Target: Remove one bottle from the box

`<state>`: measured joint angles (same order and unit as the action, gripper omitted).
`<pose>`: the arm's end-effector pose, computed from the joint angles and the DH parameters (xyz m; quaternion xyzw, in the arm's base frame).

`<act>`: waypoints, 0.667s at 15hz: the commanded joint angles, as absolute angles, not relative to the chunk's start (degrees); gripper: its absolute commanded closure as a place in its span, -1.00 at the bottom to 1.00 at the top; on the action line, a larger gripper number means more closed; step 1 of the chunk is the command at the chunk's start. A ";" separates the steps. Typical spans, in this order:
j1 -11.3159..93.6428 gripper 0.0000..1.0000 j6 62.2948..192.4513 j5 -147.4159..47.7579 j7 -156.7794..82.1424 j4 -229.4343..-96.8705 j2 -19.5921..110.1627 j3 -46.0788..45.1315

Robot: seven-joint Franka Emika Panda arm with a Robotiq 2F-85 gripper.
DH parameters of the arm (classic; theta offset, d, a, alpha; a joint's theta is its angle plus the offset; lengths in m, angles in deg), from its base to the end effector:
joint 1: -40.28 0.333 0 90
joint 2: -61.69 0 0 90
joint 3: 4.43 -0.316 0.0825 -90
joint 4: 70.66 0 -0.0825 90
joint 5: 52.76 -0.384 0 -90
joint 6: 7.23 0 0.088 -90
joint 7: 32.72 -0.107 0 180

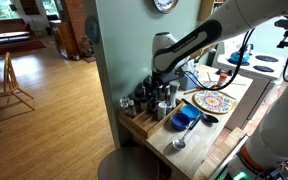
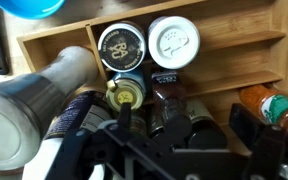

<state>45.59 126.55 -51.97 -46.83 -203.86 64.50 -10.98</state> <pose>0.4962 0.1041 0.3649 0.9994 -0.0150 0.0304 0.0011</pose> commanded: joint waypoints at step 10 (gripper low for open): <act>46.13 -0.41 129.53 -47.69 -52.26 -200.73 58.53 -10.88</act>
<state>45.65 128.81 -49.47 -49.87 -201.98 60.56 -11.17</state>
